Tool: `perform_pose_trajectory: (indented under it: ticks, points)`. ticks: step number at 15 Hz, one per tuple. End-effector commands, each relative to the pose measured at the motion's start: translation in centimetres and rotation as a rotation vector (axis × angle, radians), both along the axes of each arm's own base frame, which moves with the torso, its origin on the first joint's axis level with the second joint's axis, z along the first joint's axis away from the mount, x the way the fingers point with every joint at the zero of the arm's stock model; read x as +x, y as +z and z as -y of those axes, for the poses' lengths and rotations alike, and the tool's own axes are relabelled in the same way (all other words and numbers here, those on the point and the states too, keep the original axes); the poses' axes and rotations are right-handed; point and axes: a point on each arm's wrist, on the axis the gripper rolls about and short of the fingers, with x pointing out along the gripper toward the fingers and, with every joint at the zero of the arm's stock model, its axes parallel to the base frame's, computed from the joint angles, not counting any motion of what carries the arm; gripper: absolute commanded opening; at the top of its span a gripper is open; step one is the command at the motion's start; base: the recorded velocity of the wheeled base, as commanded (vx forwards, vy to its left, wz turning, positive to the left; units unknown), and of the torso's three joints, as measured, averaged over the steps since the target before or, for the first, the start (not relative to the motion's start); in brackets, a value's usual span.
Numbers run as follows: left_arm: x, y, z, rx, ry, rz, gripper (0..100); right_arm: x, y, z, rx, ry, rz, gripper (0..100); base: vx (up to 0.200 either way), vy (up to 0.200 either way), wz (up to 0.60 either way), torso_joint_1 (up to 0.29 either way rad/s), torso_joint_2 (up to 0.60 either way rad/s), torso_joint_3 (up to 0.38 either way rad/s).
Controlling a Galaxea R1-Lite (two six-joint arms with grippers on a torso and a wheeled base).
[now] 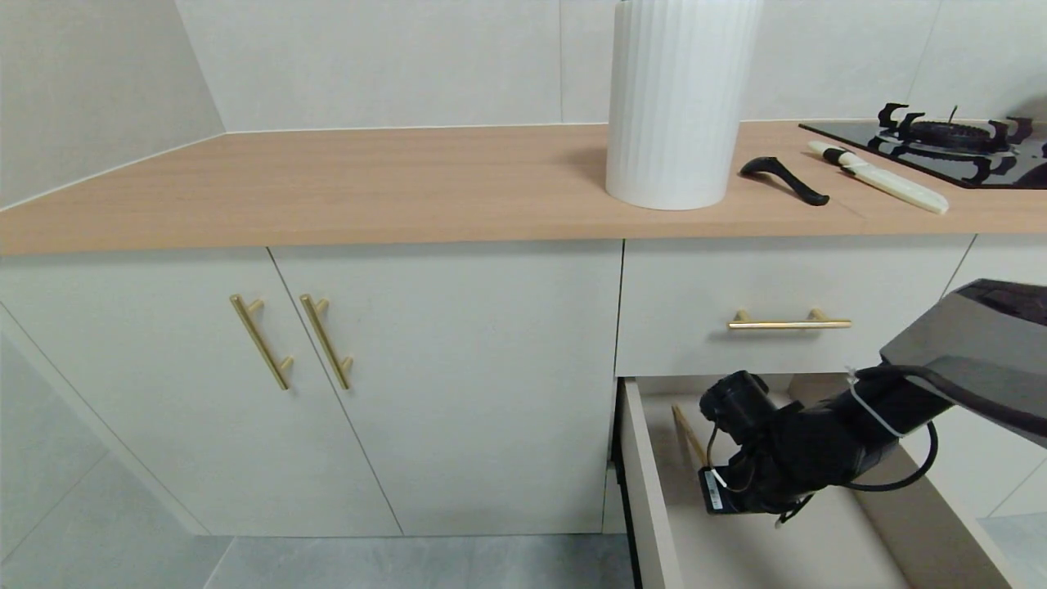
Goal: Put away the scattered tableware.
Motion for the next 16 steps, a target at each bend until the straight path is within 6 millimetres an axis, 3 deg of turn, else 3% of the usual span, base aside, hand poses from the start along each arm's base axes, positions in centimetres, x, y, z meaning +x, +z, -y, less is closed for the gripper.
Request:
perform_pose_trajectory:
  ticks: [1,5,6,13,16]
  points:
    - [0.0,0.0,0.0,-0.001,0.001,-0.001,100,0.2,-2.1,0.0,-0.032,-0.009,-0.026,0,0.0,0.0,0.0,0.0,0.0,0.0]
    - [0.0,0.0,0.0,0.0,0.001,-0.001,100,0.2,-1.9,0.0,-0.036,-0.013,-0.014,0,0.0,0.0,0.0,0.0,0.0,0.0]
    - [0.0,0.0,0.0,-0.001,0.001,-0.001,100,0.2,-1.9,0.0,-0.035,-0.012,-0.014,100,0.0,0.0,0.0,0.0,0.0,0.0]
    - [0.0,0.0,0.0,0.0,0.001,-0.001,100,0.2,-1.6,0.0,-0.032,-0.013,-0.005,100,0.0,0.0,0.0,0.0,0.0,0.0]
    - [0.0,0.0,0.0,0.0,0.001,-0.001,100,-0.6,0.7,0.4,-0.015,-0.013,0.035,100,0.0,0.0,0.0,0.0,0.0,0.0]
